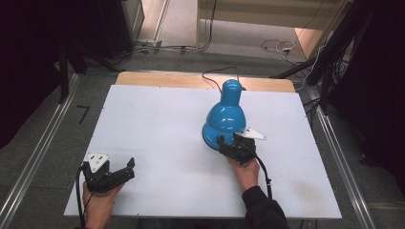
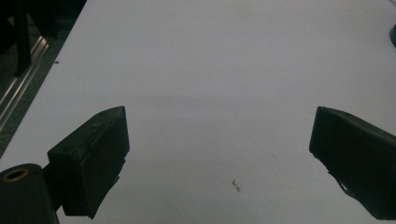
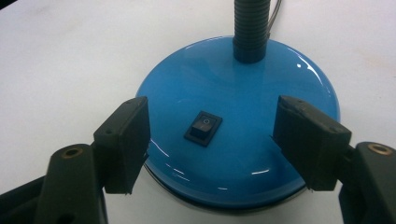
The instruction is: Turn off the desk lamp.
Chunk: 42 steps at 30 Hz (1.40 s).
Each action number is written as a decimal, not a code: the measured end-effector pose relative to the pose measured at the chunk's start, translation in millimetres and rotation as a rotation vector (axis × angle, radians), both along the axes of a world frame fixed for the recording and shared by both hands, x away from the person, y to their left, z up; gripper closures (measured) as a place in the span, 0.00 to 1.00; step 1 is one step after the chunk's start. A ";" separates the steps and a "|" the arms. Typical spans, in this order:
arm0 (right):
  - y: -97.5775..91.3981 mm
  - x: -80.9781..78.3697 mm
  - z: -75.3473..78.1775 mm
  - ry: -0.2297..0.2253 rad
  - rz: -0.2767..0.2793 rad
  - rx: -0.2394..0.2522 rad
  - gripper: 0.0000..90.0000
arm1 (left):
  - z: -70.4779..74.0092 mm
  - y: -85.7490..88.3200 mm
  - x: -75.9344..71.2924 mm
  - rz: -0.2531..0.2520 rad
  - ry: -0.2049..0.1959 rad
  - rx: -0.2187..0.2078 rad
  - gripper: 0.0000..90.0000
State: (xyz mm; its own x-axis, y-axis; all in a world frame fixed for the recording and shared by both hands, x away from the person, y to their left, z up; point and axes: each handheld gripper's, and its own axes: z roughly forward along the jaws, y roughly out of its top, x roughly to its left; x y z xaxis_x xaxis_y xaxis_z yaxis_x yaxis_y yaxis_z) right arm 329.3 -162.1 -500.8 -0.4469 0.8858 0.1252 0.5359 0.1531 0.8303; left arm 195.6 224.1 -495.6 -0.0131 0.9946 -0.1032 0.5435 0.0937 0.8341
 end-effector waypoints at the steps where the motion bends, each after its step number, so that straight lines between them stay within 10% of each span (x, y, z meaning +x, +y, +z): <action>1: -1.0 -0.2 0.5 0.004 0.003 -0.001 0.27 | 0.0 0.1 0.0 0.000 0.000 0.000 0.06; 42: -44.5 -20.5 14.8 0.021 0.027 -0.061 0.20 | 0.6 -2.6 1.3 -0.006 -0.002 0.000 0.06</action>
